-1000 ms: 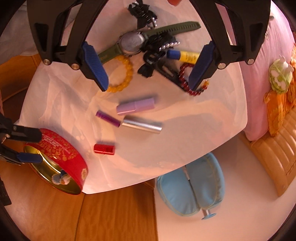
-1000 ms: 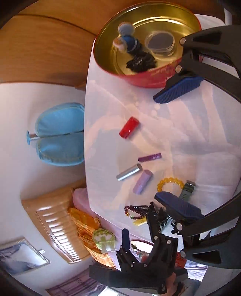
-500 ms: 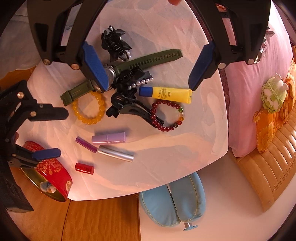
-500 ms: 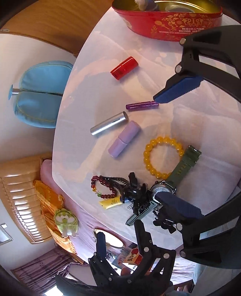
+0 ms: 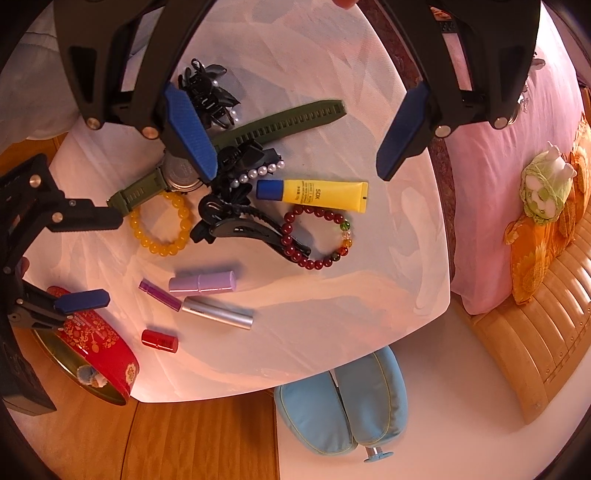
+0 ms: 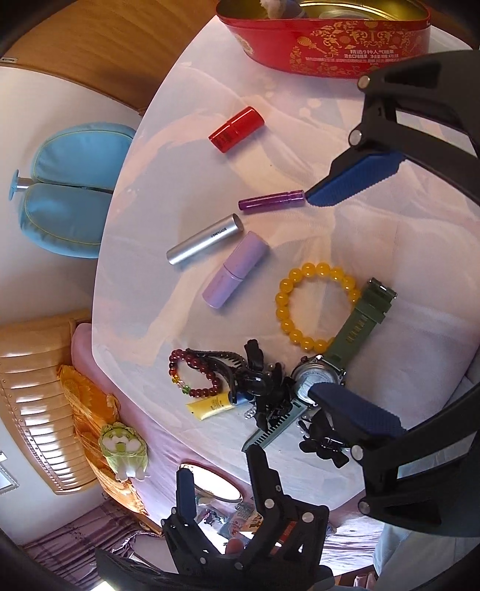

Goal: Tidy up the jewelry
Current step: 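Withdraw the right gripper from the tin back over the table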

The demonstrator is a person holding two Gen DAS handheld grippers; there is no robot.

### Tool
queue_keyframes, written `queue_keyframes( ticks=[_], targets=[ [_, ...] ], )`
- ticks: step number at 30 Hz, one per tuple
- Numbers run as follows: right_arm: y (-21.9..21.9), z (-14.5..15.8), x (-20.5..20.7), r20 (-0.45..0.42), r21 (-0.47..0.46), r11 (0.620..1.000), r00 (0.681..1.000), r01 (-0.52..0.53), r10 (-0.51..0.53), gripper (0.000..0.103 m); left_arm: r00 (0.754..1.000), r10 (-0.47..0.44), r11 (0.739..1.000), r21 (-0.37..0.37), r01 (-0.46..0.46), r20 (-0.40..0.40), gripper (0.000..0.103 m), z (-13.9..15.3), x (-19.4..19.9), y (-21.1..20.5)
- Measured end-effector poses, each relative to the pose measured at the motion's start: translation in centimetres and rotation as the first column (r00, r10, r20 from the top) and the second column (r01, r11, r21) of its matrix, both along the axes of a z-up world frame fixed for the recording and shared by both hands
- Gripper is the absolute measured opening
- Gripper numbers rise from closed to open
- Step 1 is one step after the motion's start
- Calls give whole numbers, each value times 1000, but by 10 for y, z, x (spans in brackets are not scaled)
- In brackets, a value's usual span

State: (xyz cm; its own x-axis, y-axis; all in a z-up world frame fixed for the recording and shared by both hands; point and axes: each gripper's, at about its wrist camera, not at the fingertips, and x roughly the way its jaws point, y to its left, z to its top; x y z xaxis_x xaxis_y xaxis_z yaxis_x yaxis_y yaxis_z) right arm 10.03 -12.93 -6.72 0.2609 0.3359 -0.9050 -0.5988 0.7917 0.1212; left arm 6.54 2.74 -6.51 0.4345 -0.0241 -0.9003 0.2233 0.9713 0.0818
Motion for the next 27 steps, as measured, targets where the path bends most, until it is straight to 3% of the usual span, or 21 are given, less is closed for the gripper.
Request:
queue_keyframes(
  ticks=[17, 27],
  targets=[
    [-17, 7, -10, 24, -31, 993, 993, 113, -112, 97, 995, -99, 995, -18, 99, 23, 86, 0, 13, -10],
    [-17, 10, -14, 33, -41, 991, 992, 125, -124, 97, 993, -114, 993, -21, 114, 33, 86, 3, 14, -9]
  ],
)
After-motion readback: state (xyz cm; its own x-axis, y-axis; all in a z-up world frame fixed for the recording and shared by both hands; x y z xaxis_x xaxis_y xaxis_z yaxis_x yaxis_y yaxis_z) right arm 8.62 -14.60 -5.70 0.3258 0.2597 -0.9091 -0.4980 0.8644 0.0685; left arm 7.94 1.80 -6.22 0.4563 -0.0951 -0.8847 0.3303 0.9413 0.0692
